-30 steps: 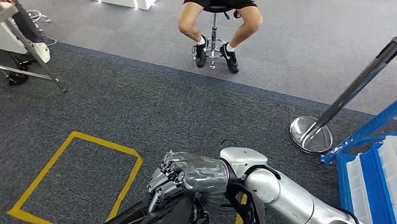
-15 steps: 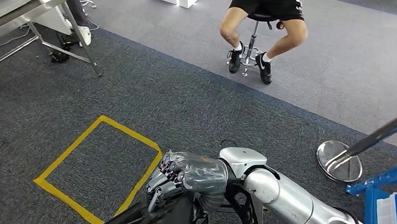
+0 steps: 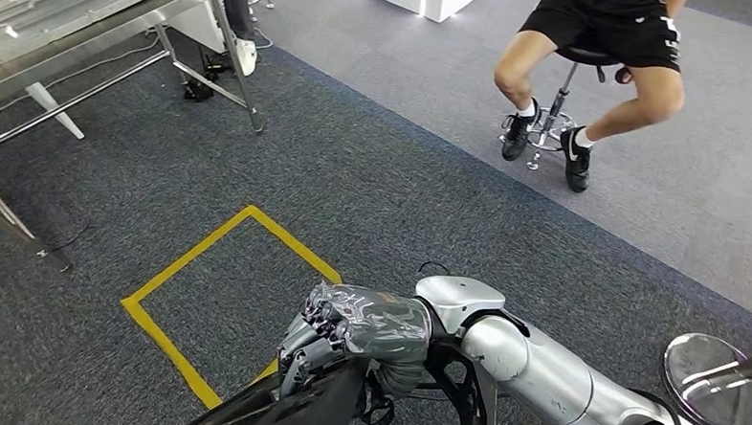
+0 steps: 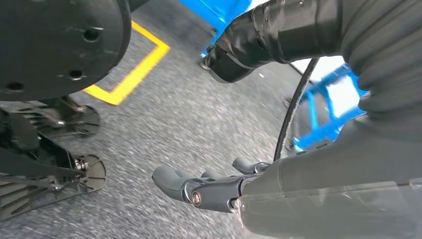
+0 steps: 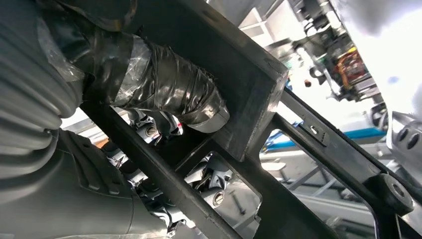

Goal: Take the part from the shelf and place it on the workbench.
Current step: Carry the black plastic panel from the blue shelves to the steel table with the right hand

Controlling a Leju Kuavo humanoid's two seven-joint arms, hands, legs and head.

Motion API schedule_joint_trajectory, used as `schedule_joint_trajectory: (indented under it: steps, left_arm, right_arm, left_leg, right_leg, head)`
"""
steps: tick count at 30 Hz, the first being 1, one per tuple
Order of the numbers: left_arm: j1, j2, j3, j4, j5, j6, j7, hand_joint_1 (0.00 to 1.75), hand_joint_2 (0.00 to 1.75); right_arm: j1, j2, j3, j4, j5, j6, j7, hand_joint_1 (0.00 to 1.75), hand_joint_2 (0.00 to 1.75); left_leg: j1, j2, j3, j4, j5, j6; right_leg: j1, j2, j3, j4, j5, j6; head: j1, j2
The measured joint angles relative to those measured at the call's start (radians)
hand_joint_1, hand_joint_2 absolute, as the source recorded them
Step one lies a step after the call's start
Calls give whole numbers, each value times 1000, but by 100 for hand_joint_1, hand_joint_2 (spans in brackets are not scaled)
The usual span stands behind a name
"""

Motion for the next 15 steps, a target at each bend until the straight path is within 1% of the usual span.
schedule_joint_trajectory:
  steps: [1,2,3,4,5,6,7,8,9,10,11,12,13,14,15]
  left_arm:
    - [1,0,0,0,0,0,0,0,175]
    - [3,-1,0,0,0,0,0,0,175]
    - [6,-1,0,0,0,-1,0,0,175]
    - [10,0,0,0,0,-1,0,0,175]
    - [11,0,0,0,0,-2,1,0,175]
    - [12,1,0,0,0,-2,1,0,175]
    - [12,3,0,0,-1,-3,1,0,175]
    - [12,4,0,0,-1,-3,2,0,175]
    - [12,8,0,0,-2,-3,2,0,175]
    - [12,11,1,0,-2,-3,3,0,175]
    - [10,14,1,0,-3,-3,3,0,175]
    - [7,15,1,0,-4,-3,3,0,175]
    - [4,15,1,0,-5,-3,3,0,175]
    - [1,14,1,0,-6,-3,3,0,175]
    - [1,14,2,0,-6,-3,3,0,175]
  right_arm:
    - [0,0,0,3,0,0,0,175,175]
    - [0,0,0,5,0,0,0,175,175]
    - [0,0,0,8,0,0,0,175,175]
    - [0,0,0,10,1,-1,0,175,175]
    - [0,0,0,12,1,-1,0,175,175]
    - [1,0,0,15,2,-2,0,175,175]
    - [1,0,0,17,3,-3,0,175,175]
    - [-2,0,0,19,4,-4,0,175,175]
    - [-6,1,0,19,6,-4,0,175,175]
    - [-10,2,0,20,7,-5,0,175,175]
    - [-14,3,0,21,8,-6,0,175,175]
    - [-15,3,-1,22,8,-7,0,175,175]
    - [-14,2,-1,25,9,-7,0,175,175]
    - [-13,1,-1,27,10,-8,0,175,175]
    - [-12,0,-2,29,10,-8,0,175,175]
  left_leg:
    - [0,2,-24,14,16,3]
    - [-2,4,-28,-11,53,8]
    - [-5,12,-14,-69,105,17]
    - [-12,34,8,-128,144,29]
    - [-22,57,33,-178,168,41]
    - [-33,77,54,-213,169,52]
    - [-43,87,71,-227,152,61]
    - [-49,79,91,-242,136,67]
    - [-48,67,115,-258,121,73]
    - [-46,53,140,-271,110,77]
    - [-42,40,168,-284,98,81]
    - [-37,26,196,-296,88,85]
    - [-34,11,219,-304,76,88]
    - [-31,-5,242,-310,62,89]
    - [-27,-23,264,-314,47,87]
  right_leg:
    - [4,-15,13,-1,-12,0]
    - [7,-31,29,-2,-24,0]
    - [11,-44,48,-6,-38,0]
    - [13,-56,67,-14,-50,1]
    - [14,-67,85,-25,-60,4]
    - [14,-76,101,-37,-68,10]
    - [12,-86,121,-47,-72,17]
    - [11,-94,137,-45,-67,26]
    - [8,-92,138,-18,-52,33]
    - [5,-75,123,34,-25,38]
    - [2,-47,83,107,4,41]
    - [-1,-15,28,185,19,42]
    - [-3,11,-27,246,11,43]
    - [-4,24,-82,284,-23,46]
    - [-6,27,-128,298,-71,52]
  head:
    - [0,0]
    - [0,0]
    - [0,0]
    - [0,0]
    - [1,0]
    - [1,0]
    - [1,0]
    - [1,0]
    - [1,0]
    - [0,0]
    - [0,0]
    - [0,0]
    - [0,0]
    - [1,0]
    - [1,0]
